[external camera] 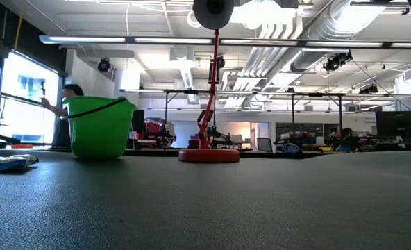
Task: Sort candy
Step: Put the white chocolate into the white bucket
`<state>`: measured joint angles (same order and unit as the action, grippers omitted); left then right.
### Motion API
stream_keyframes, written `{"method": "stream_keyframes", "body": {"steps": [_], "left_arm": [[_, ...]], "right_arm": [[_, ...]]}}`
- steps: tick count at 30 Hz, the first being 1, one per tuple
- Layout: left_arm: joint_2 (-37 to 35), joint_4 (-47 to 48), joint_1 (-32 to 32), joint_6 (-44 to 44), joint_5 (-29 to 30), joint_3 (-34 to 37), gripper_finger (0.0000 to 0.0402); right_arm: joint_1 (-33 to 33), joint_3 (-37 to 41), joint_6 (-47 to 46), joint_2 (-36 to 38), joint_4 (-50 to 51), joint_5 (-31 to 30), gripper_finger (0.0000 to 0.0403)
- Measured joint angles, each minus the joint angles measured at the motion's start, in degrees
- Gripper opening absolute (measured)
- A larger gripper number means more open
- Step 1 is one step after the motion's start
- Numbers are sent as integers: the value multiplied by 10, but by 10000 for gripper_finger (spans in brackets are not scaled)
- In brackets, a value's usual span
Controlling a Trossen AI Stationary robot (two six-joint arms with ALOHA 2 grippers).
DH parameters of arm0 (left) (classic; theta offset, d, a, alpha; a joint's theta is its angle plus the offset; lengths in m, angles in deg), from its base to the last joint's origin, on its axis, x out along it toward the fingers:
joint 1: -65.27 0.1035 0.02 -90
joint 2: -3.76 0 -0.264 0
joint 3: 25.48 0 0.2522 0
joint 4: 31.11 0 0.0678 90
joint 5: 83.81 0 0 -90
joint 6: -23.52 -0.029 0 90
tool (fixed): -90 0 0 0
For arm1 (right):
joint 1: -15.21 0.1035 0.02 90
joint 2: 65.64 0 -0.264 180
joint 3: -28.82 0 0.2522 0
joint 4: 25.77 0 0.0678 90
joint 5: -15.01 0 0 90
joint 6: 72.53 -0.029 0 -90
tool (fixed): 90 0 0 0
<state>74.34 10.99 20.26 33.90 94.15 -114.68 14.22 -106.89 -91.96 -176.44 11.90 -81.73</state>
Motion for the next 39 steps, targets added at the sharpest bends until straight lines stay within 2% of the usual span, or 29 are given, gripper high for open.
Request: {"method": "stream_keyframes", "body": {"steps": [6,15,28,34,39], "left_arm": [[-15,1,-25,0,20,0,156],[-20,25,-18,10,21,0,154],[-20,41,25,15,21,0,154],[-20,41,43,15,19,0,154],[-20,40,55,-11,-15,0,154]], "right_arm": [[4,0,-3,39,127,-71,1],[45,0,-98,88,337,-156,3],[179,0,-361,93,622,-148,8],[264,0,-500,94,661,-146,8],[328,0,-581,93,661,-148,9]]}}
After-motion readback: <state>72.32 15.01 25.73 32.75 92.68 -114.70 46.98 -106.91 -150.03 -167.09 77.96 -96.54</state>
